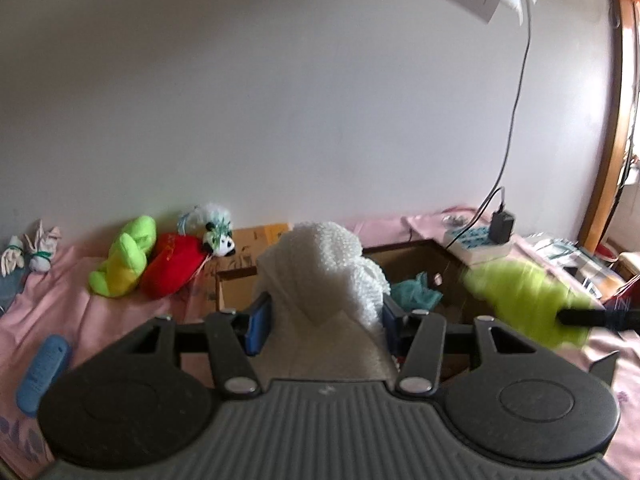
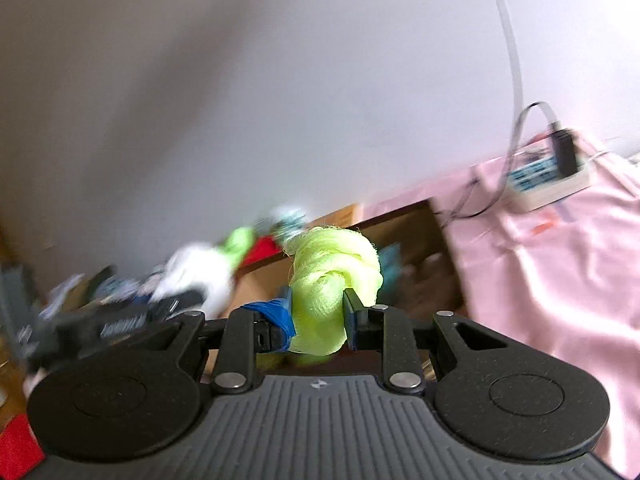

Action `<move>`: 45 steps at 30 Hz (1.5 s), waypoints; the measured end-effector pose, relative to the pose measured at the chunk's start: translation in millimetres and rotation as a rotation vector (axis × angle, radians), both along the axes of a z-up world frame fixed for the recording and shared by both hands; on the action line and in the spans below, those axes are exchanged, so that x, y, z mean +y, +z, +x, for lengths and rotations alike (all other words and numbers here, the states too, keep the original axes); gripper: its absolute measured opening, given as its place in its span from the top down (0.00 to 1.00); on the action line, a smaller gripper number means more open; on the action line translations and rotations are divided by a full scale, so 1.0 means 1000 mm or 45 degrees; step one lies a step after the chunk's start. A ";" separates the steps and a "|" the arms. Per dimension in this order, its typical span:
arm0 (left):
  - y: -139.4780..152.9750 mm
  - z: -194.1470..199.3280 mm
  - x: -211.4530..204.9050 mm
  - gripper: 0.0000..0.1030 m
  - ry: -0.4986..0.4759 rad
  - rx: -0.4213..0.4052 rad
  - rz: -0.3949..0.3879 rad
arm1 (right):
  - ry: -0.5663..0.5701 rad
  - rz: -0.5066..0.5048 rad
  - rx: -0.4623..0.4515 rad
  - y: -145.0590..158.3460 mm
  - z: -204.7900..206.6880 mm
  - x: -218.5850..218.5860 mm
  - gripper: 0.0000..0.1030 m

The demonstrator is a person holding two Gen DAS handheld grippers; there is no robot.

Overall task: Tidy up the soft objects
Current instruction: 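Carry the white towel and lime puff into the brown box and open both tools, then move both open tools toward the yellow cloth and pale blue sock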

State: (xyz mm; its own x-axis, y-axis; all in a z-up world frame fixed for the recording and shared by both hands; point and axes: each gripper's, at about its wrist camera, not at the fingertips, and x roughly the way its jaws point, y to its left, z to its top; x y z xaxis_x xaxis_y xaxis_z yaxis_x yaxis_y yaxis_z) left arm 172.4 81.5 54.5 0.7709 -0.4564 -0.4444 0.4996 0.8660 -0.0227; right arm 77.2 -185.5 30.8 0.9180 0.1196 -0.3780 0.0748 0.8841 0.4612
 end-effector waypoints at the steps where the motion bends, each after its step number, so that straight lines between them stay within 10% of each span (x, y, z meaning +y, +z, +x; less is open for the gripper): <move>1: -0.005 0.006 -0.004 0.47 0.011 0.017 0.013 | -0.024 0.007 0.016 -0.001 0.006 -0.005 0.93; 12: -0.051 0.061 -0.020 0.46 0.145 0.182 0.079 | -0.125 -0.138 0.224 -0.033 0.087 -0.010 0.93; 25: -0.079 0.091 -0.026 0.41 0.198 0.256 0.126 | 0.076 -0.229 0.346 -0.065 0.153 0.021 0.86; 36: -0.082 0.091 -0.030 0.16 0.172 0.259 0.134 | 0.013 -0.185 0.408 -0.057 0.145 0.013 0.86; 45: -0.063 0.072 -0.021 0.16 0.144 0.257 0.051 | -0.033 -0.055 0.382 -0.042 0.115 0.012 0.85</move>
